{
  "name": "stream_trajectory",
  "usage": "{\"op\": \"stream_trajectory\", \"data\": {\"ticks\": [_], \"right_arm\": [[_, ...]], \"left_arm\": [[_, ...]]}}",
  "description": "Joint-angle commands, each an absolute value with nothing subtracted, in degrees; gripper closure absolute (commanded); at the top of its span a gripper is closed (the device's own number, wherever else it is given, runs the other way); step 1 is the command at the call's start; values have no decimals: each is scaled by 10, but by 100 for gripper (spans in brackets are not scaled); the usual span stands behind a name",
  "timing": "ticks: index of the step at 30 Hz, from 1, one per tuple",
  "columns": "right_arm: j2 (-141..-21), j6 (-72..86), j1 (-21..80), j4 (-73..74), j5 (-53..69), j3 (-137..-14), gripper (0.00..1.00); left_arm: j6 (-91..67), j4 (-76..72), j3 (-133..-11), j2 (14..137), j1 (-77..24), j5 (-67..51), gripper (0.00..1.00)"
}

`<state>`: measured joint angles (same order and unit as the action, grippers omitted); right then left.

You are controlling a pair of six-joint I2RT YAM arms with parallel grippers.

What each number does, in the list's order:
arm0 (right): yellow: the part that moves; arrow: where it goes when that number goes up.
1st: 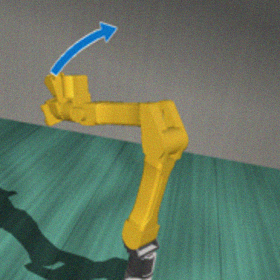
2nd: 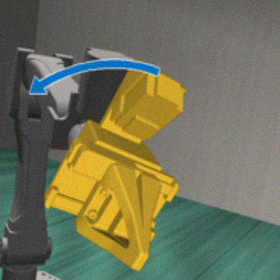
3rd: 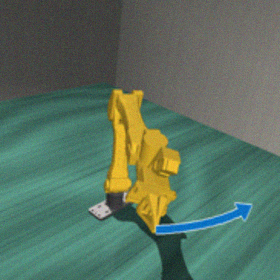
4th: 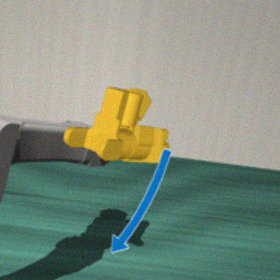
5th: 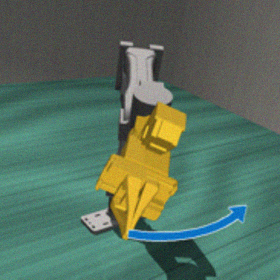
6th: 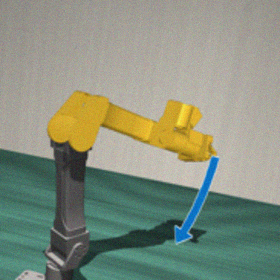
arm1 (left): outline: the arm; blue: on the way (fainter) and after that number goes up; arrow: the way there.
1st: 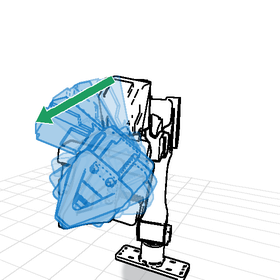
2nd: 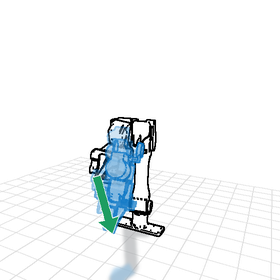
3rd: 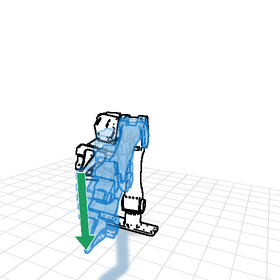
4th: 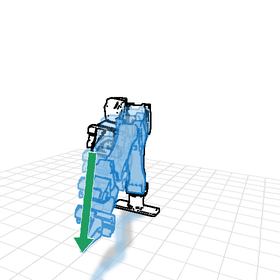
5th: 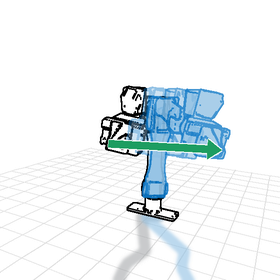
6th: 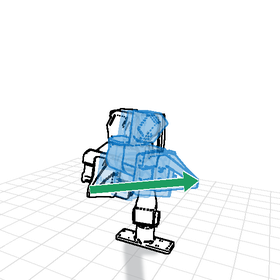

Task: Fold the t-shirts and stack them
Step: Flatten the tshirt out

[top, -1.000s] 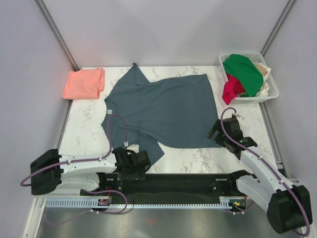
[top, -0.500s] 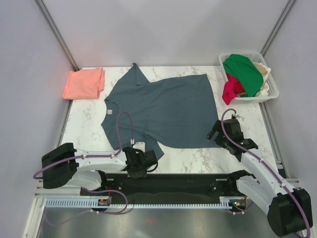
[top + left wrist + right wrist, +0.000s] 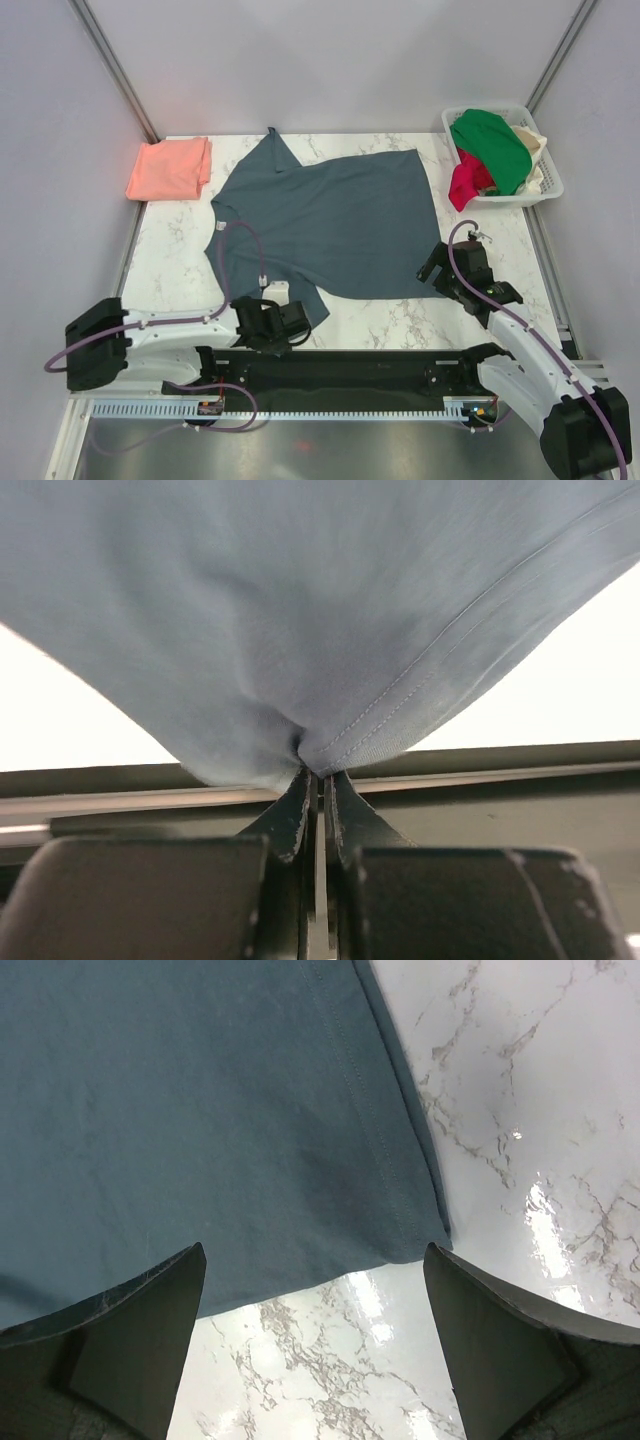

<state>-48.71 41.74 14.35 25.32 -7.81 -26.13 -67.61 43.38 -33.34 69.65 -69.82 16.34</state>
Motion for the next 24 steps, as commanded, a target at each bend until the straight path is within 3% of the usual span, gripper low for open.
{"op": "stream_trajectory", "data": {"ticks": [1,11,19,20,24], "right_arm": [[-478,425,142,262,-87,-264,2],[-434,549,142,316,-173,-242,2],[-470,599,142,257,-154,-173,19],[-475,600,142,238,-149,-167,26],[-489,603,142,209,-155,-153,37]], "left_arm": [[-643,494,-367,607,-692,265,98],[-598,562,-409,522,-682,271,98],[-587,570,-425,446,-683,251,98],[-587,574,-433,442,-682,246,98],[-592,587,-442,437,-682,237,98]]}}
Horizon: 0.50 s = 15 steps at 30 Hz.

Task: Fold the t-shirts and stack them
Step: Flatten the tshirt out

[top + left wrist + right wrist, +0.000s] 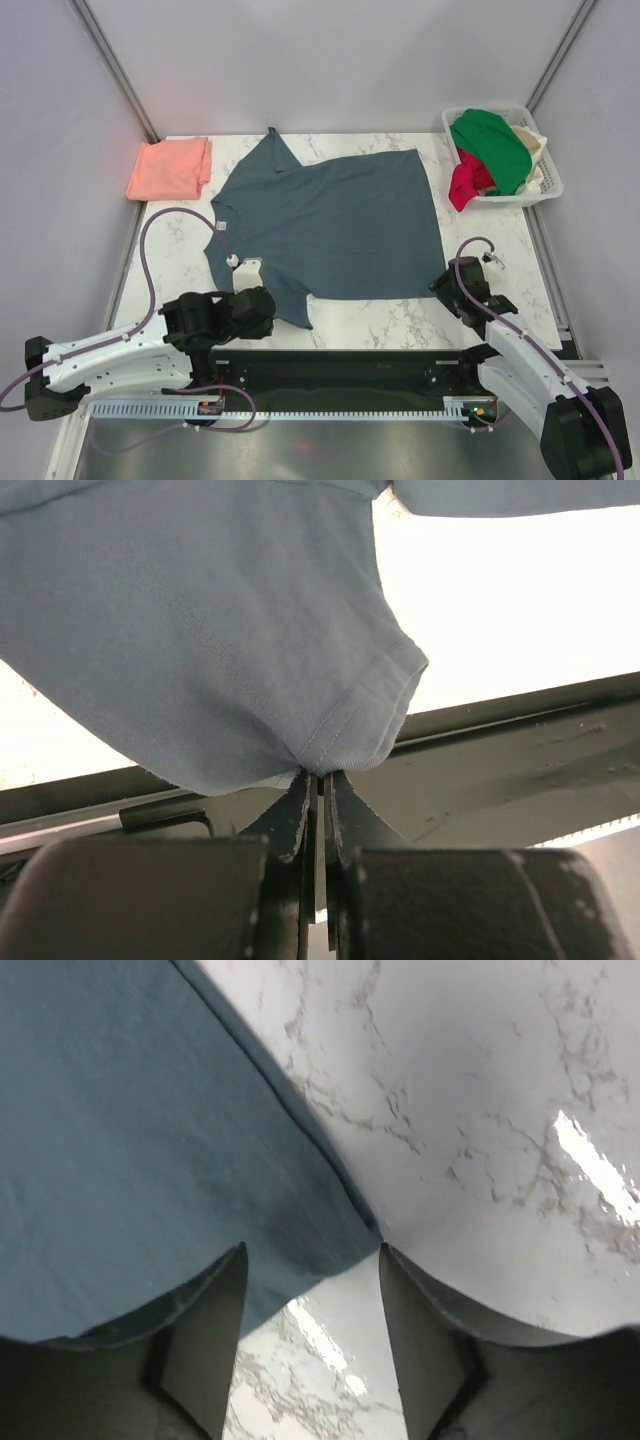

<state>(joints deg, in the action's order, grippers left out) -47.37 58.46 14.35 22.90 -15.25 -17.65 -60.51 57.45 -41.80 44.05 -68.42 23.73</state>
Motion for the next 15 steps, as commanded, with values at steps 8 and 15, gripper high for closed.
{"op": "stream_trajectory", "data": {"ticks": [8,15], "right_arm": [[-499,573,141,174,-152,-149,86],[-366,575,141,269,-144,-179,100]], "left_arm": [[-598,605,-453,417,-682,232,98],[-573,678,-531,421,-682,229,98]]}}
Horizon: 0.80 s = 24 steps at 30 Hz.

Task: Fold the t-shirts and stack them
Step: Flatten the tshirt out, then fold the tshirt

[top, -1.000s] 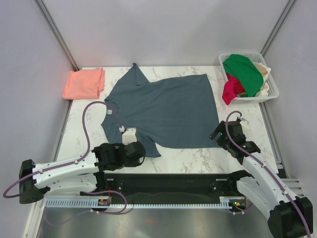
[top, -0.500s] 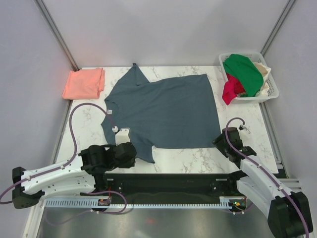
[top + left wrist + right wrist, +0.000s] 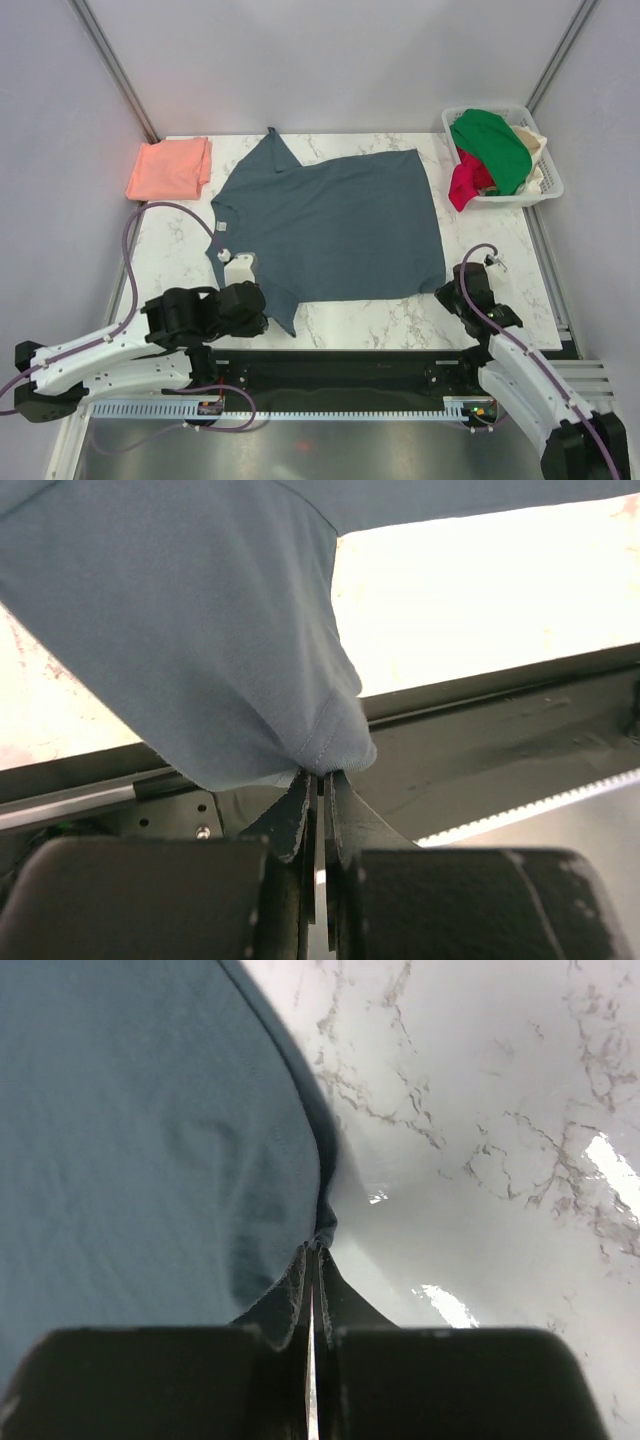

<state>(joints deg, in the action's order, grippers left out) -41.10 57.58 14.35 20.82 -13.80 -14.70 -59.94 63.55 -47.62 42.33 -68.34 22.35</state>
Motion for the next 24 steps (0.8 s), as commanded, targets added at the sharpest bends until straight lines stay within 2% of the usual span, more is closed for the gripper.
{"op": "stream_trajectory", "data": {"ticks": [1,5,10,13,16,19,24], "right_arm": [[-328,577,141,300,-155,-192,100],[-252,577,142,439,-179,-257,100],[-206,579,142,502,-165,-304,100],[-197,577,142,519,-165,-316,100],[-228,563,142,504,-170,-325,100],[-292,539,142,467,-179,-347,100],[-387,492,141,382,-201,-403,100]], "left_arm": [[-570,690,-554,424,-683,229,98],[-560,734,-605,444,-684,210,98],[-536,759,-653,476,-684,201,98],[-517,774,-675,490,-682,235,98],[-473,772,-694,515,-679,279,98],[-380,737,-714,557,-635,279,98],[-210,625,-723,609,-477,206,98]]}}
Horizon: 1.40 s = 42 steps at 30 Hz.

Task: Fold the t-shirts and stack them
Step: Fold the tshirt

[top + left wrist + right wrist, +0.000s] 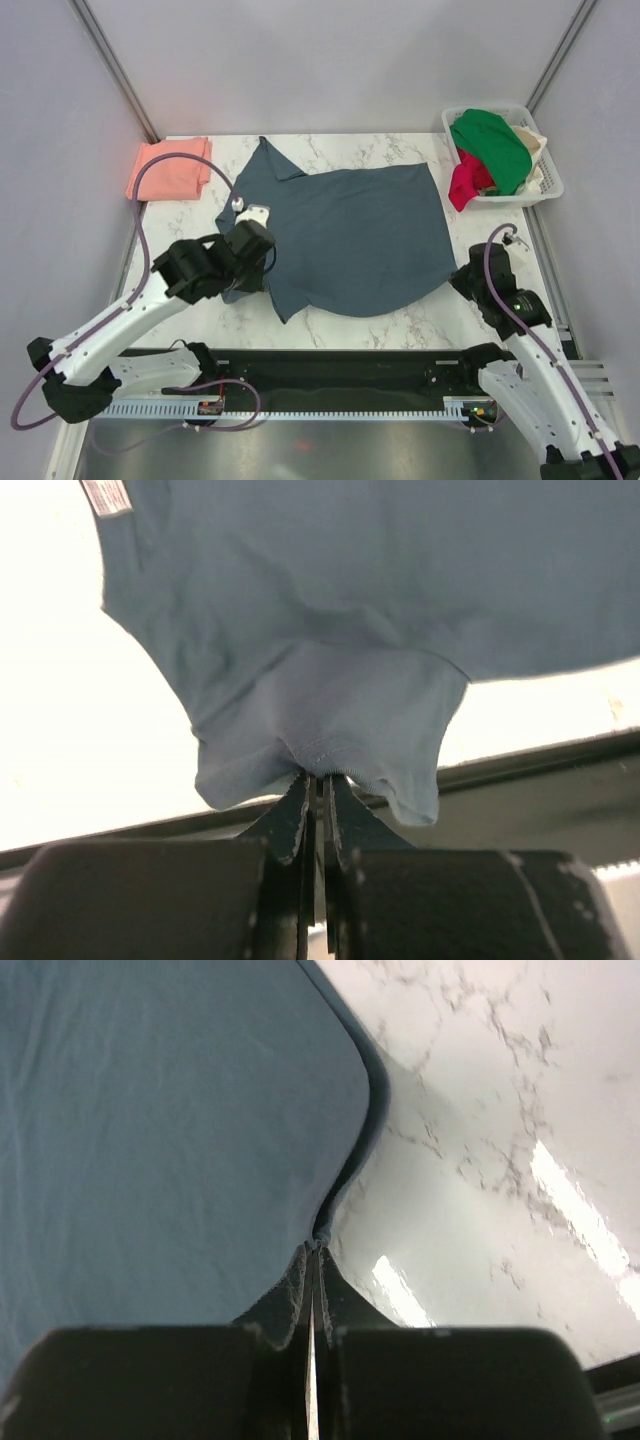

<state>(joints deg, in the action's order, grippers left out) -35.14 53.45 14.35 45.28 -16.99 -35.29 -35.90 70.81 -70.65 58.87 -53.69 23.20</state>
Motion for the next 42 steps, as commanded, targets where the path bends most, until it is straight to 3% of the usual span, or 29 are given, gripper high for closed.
{"op": "stream_trajectory", "data": {"ticks": [1,4,14,30,33,34,35,36,37,38,42], "right_arm": [[-427,485,141,372,-206,-412,100],[-509,461,142,329,-223,-448,100],[-678,411,87,235,-196,-509,100],[-897,383,26,134,-127,-562,100],[-945,381,16,134,-114,-604,100],[-959,378,13,135,-110,-616,98],[-971,372,9,145,-106,-645,80],[-992,367,3,162,-99,-659,46],[-999,367,-15,162,-94,-670,46],[-1001,362,-23,175,-90,-681,25],[-938,347,-48,181,-83,-640,16]], "left_arm": [[-190,609,-725,615,-455,193,98],[-139,562,-733,660,-375,174,98],[-57,486,-816,824,-245,126,98],[-21,481,-963,1092,-190,146,98],[-32,500,-1032,1140,-170,149,88],[-37,519,-1050,1154,-158,150,70],[-53,534,-1069,1165,-151,162,60],[-66,572,-1110,1185,-136,171,39],[-85,572,-1126,1187,-128,171,33],[-118,597,-1130,1181,-119,157,29],[-184,530,-965,1057,-95,96,21]]}}
